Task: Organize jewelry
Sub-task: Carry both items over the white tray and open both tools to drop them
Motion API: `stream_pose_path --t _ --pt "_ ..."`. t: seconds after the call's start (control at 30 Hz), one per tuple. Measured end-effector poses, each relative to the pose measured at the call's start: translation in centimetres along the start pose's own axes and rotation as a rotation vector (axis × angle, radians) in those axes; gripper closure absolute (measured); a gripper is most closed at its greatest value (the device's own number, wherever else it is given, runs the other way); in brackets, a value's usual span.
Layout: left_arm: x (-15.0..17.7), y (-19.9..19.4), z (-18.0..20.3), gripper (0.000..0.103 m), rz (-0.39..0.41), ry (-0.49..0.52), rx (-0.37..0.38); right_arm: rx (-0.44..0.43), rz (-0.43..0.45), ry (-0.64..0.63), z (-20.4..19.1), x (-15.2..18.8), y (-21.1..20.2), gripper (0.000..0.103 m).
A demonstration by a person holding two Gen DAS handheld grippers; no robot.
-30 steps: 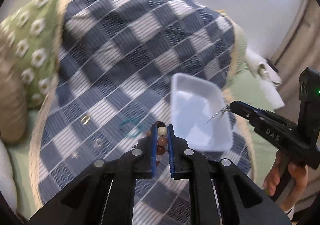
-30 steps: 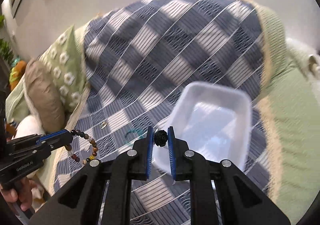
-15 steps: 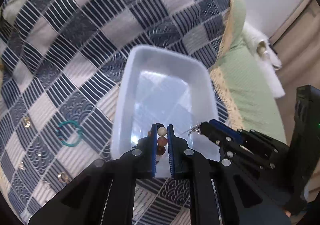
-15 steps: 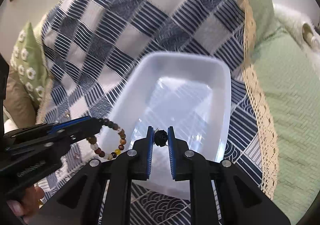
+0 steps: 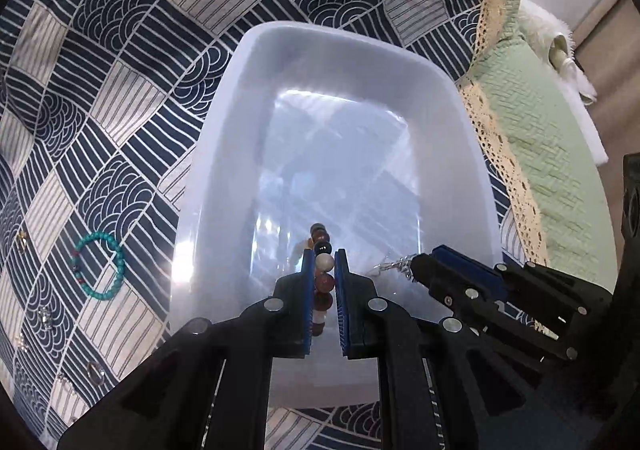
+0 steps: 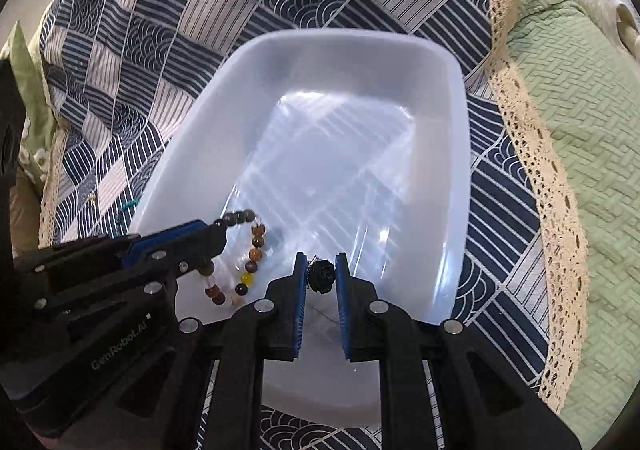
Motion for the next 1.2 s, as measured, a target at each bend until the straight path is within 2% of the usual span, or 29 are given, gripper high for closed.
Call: stream_pose_path --t 0.77,0.93,1.13,1.17,1.2 --pt "-0.1 1.8 -1.5 0.092 -0.039 -0.019 -0.052 0.043 -0.062 -0.028 -0.1 0.1 2.0 0.088" --pt "-0.3 1.4 -1.7 0.078 -0.034 -0.044 -0.030 0.041 -0.053 -0.024 -0.1 0.1 1.8 0.087" --pt "-0.3 -1.6 -2.1 0.069 0.043 -0.055 -0.021 0.044 -0.053 -0.030 0.0 0.2 1.7 0.085" --pt "-0.2 -2.1 -2.2 0.067 0.053 -0.056 -0.018 0.048 -0.051 -0.031 0.0 0.2 1.7 0.083" --pt "-0.2 -2.8 -2.3 0.060 0.070 -0.057 -0.017 0.052 -0.047 -0.029 0.0 0.3 1.5 0.071"
Point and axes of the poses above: each gripper's, at about its wrist camera, not at the fingertips, and y roughly the way its jaws point, z to its right, x to its underside, the point moved 5 cm from there along y, roughly the way its jaws point, and after that the axes turned 12 degrees about -z, right-handed, at the moved point
